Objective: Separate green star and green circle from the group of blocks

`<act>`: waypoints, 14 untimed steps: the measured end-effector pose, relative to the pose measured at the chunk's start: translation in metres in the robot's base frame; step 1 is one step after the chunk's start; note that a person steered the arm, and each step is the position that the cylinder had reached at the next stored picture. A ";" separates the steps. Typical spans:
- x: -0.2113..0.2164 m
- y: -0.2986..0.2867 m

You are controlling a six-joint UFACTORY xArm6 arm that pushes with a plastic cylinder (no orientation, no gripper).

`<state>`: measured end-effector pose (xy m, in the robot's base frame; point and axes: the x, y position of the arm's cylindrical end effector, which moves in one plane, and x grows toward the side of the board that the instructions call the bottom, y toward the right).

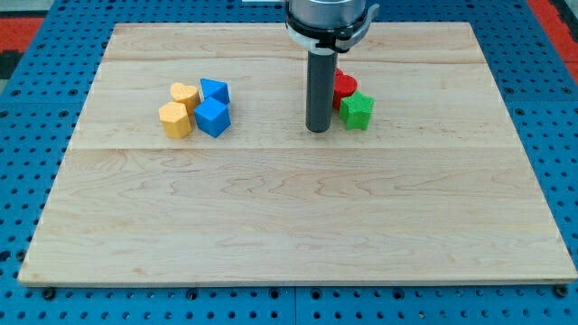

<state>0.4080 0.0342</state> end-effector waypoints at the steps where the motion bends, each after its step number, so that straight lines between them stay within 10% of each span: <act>1: 0.000 0.000; 9: 0.012 -0.008; 11: -0.060 -0.034; 14: -0.026 0.036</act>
<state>0.3815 0.0699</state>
